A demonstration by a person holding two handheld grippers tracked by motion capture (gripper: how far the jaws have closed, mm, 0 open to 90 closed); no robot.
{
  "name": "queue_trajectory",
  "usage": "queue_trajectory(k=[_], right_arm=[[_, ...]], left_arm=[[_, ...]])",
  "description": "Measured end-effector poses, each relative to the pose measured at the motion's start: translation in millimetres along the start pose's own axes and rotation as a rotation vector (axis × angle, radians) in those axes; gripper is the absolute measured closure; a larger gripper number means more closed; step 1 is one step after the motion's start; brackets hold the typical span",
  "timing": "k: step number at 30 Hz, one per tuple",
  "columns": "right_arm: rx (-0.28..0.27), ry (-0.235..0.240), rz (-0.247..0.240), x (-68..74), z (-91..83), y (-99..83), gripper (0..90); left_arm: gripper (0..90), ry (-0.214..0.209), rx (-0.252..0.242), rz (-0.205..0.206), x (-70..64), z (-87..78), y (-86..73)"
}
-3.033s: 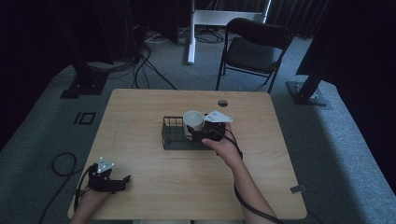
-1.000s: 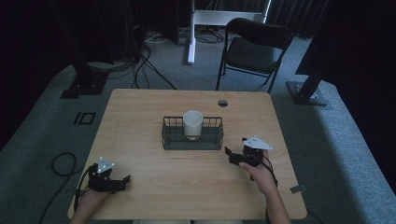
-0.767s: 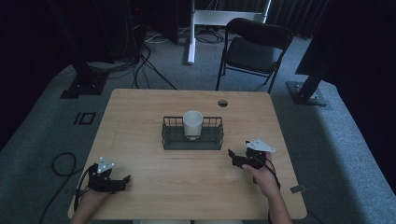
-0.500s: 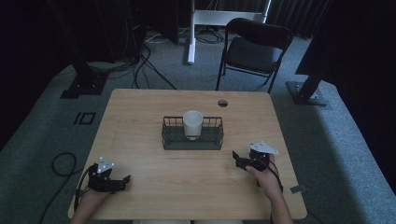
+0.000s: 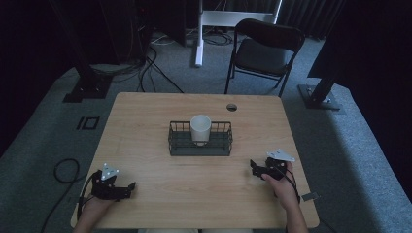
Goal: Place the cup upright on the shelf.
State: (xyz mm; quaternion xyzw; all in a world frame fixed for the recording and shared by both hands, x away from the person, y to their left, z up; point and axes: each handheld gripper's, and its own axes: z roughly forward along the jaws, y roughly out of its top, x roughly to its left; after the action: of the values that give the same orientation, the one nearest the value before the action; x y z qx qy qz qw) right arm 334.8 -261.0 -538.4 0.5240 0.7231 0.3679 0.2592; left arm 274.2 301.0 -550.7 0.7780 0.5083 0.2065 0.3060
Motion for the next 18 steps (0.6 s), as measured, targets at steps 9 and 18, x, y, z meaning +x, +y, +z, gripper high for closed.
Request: queue_trajectory(k=[9, 18], right_arm=[[0.049, -0.067, 0.056, -9.5, -0.2, -6.0, 11.6], [0.102, -0.134, 0.070, -14.9, 3.0, -13.6, 11.5]], left_arm=[[0.1, 0.000, 0.000, 0.000, 0.0, 0.0, 0.0], [0.1, 0.000, 0.000, 0.000, 0.0, 0.0, 0.0]])
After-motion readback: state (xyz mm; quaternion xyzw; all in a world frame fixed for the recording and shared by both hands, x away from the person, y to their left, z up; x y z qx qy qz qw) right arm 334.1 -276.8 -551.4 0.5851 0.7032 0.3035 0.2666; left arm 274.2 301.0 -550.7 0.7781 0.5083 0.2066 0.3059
